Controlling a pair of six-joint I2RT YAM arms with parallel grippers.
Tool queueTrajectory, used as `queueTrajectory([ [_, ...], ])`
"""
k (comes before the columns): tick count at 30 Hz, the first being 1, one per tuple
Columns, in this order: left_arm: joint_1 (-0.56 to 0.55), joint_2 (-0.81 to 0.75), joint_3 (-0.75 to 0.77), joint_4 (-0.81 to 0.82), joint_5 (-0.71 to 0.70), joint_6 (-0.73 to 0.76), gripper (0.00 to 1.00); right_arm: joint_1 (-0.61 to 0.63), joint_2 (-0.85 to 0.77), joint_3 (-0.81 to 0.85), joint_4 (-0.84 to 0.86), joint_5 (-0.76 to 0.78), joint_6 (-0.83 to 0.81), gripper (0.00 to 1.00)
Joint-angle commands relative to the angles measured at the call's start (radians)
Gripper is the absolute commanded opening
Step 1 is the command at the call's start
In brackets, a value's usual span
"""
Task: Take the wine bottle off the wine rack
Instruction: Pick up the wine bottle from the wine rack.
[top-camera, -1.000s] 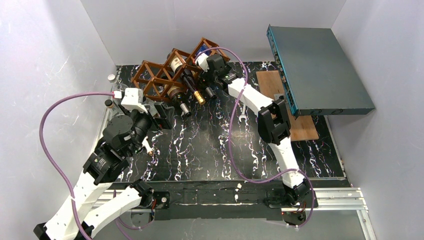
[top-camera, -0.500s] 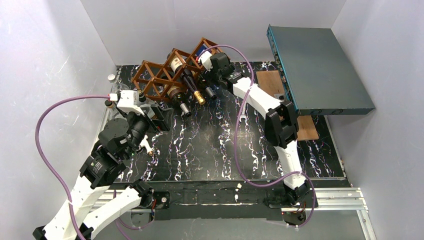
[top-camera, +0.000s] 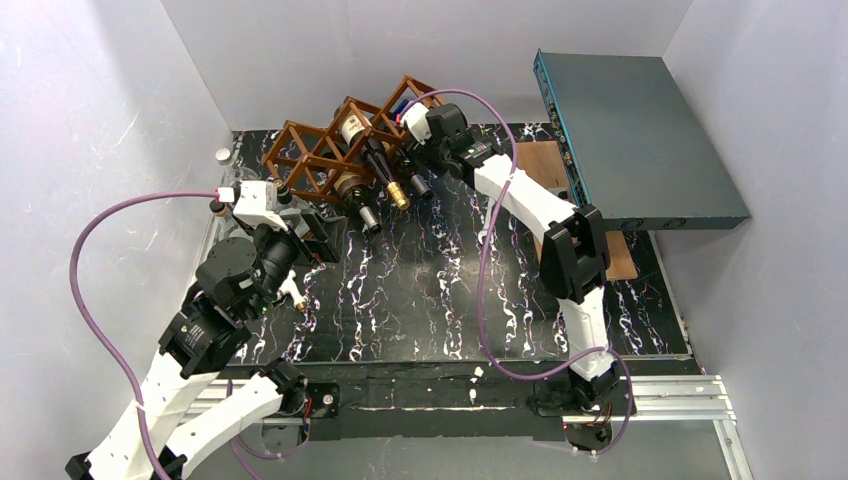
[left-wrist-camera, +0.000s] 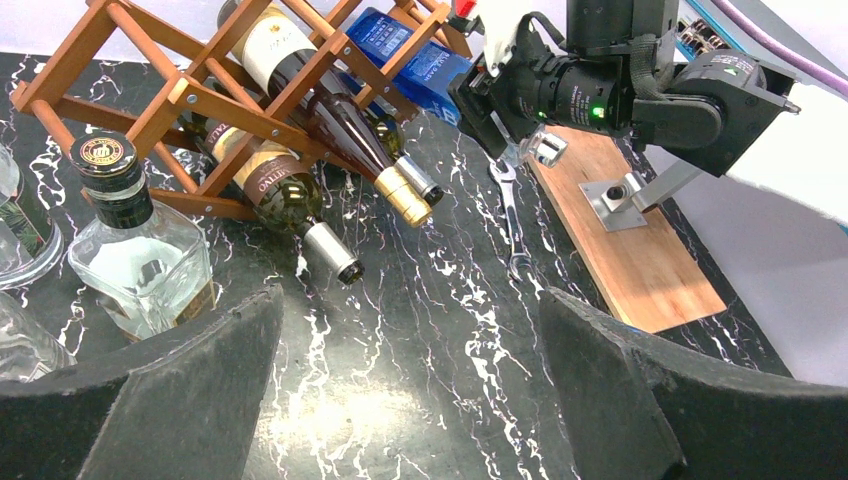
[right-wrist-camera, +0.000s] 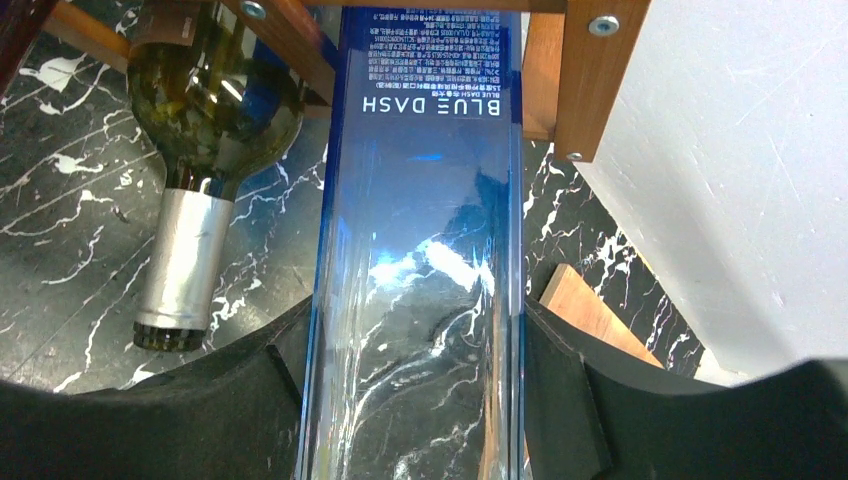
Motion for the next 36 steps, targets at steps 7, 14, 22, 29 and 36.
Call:
queueTrajectory([
  [7,0.005,-0.014,-0.007,0.0,0.017,-0.02,0.98,0.029,-0.16,-0.055,0.159,-0.074,0.036,0.01],
  [14,0.005,-0.015,-0.007,-0.001,0.024,-0.029,0.98,0.028,-0.198,-0.066,0.15,-0.079,0.066,0.01],
  [22,0.006,-0.012,-0.004,-0.001,0.034,-0.042,0.98,0.028,-0.233,-0.073,0.138,-0.097,0.087,0.01],
  [29,0.005,-0.01,-0.004,0.0,0.041,-0.048,0.98,0.027,-0.272,-0.089,0.128,-0.106,0.092,0.01],
  [36,0.005,-0.006,-0.003,0.003,0.051,-0.054,0.98,0.027,-0.304,-0.123,0.13,-0.109,0.094,0.01],
])
